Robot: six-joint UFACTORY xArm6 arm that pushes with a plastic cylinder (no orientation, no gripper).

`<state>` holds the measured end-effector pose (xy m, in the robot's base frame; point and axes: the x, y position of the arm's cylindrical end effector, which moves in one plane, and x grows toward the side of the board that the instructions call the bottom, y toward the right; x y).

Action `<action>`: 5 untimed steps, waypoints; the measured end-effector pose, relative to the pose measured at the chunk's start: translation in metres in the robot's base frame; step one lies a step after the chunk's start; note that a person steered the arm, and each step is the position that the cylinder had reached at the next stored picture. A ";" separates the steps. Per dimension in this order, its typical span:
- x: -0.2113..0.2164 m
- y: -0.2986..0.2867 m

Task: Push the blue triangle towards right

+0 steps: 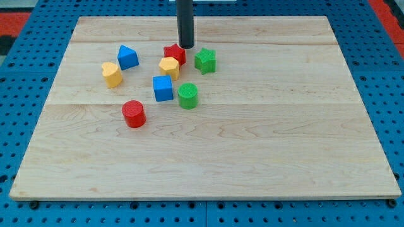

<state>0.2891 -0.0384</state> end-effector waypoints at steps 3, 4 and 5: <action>-0.051 -0.121; -0.049 -0.160; -0.021 -0.215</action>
<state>0.2680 -0.2537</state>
